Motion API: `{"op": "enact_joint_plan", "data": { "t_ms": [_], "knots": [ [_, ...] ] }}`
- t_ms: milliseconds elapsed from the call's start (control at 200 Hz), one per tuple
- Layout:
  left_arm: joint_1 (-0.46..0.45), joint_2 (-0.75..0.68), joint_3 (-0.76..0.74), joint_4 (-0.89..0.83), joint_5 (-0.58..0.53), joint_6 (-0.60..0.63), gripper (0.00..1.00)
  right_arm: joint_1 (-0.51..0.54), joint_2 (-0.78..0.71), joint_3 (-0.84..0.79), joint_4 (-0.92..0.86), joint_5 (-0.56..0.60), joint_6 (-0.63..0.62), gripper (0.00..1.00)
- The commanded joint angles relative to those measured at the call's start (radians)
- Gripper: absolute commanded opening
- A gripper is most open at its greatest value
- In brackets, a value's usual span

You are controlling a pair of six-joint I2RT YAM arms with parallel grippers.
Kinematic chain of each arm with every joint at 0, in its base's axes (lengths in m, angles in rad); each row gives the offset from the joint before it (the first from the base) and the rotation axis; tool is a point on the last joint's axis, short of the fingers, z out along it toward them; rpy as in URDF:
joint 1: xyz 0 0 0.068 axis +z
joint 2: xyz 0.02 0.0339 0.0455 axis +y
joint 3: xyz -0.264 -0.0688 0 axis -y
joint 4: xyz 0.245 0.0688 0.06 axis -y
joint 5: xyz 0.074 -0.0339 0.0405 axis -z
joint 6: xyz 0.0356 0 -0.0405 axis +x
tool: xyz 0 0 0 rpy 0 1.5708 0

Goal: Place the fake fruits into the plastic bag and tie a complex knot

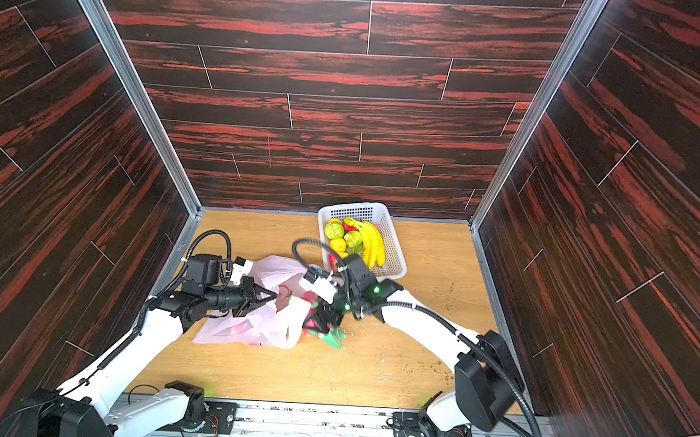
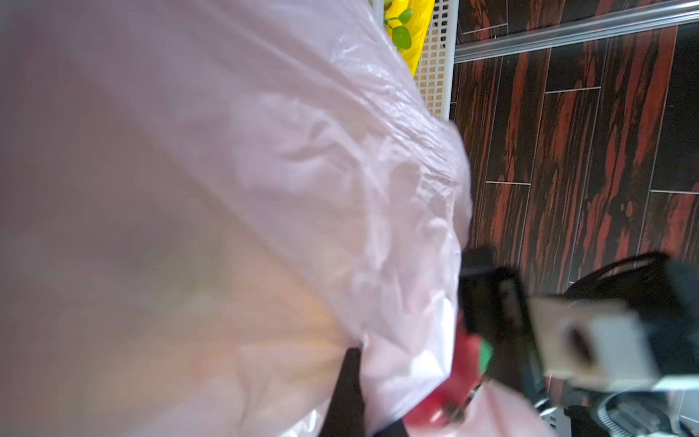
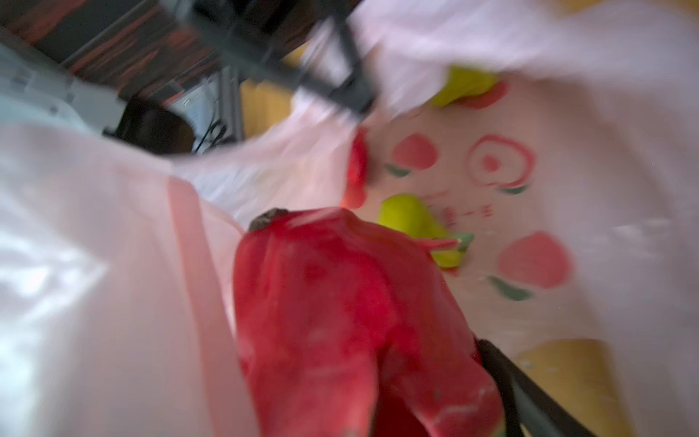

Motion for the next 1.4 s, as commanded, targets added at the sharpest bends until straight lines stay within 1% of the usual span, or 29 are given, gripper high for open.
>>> {"op": "enact_joint_plan", "data": {
  "t_ms": [0, 75, 155, 271, 371, 501, 611, 696, 807, 897, 977, 1132, 1298, 1398],
  "knots": [
    [0.004, -0.018, 0.046, -0.067, 0.025, 0.078, 0.00, -0.021, 0.062, 0.106, -0.075, 0.010, -0.002, 0.46],
    [0.004, -0.005, 0.053, -0.092, 0.032, 0.107, 0.00, -0.021, 0.097, 0.156, -0.133, 0.031, -0.020, 0.46],
    [0.004, -0.001, 0.050, -0.098, 0.033, 0.117, 0.00, -0.035, 0.095, 0.159, -0.157, 0.073, -0.036, 0.46],
    [0.005, 0.000, 0.039, -0.085, 0.022, 0.115, 0.00, -0.114, 0.056, 0.107, -0.112, 0.025, -0.033, 0.46],
    [0.004, 0.005, 0.039, -0.078, 0.029, 0.113, 0.00, -0.166, 0.039, 0.082, -0.091, -0.028, -0.057, 0.46],
    [0.005, 0.011, 0.037, -0.067, 0.038, 0.116, 0.00, -0.182, 0.052, 0.107, -0.097, -0.080, -0.110, 0.46],
    [0.004, 0.013, 0.039, -0.063, 0.055, 0.128, 0.00, -0.192, 0.091, 0.161, -0.119, -0.089, -0.118, 0.46],
    [0.004, 0.013, 0.047, -0.077, 0.064, 0.154, 0.00, -0.192, 0.125, 0.196, -0.118, -0.103, -0.098, 0.45],
    [0.004, 0.024, 0.062, -0.108, 0.072, 0.203, 0.00, -0.170, 0.153, 0.213, -0.089, -0.105, -0.080, 0.44],
    [0.005, 0.038, 0.072, -0.117, 0.062, 0.214, 0.00, -0.119, 0.158, 0.215, -0.087, -0.102, -0.096, 0.44],
    [0.005, 0.045, 0.077, -0.112, 0.056, 0.208, 0.00, -0.067, 0.148, 0.201, -0.091, -0.085, -0.104, 0.44],
    [0.004, 0.042, 0.079, -0.100, 0.044, 0.187, 0.00, 0.007, 0.090, 0.119, -0.085, -0.065, -0.093, 0.44],
    [0.004, 0.017, 0.081, -0.065, 0.049, 0.139, 0.00, 0.057, 0.081, 0.052, -0.056, -0.046, -0.050, 0.44],
    [0.003, -0.002, 0.080, -0.071, 0.055, 0.132, 0.00, 0.063, 0.099, 0.053, -0.019, -0.055, -0.005, 0.44]
  ]
}}
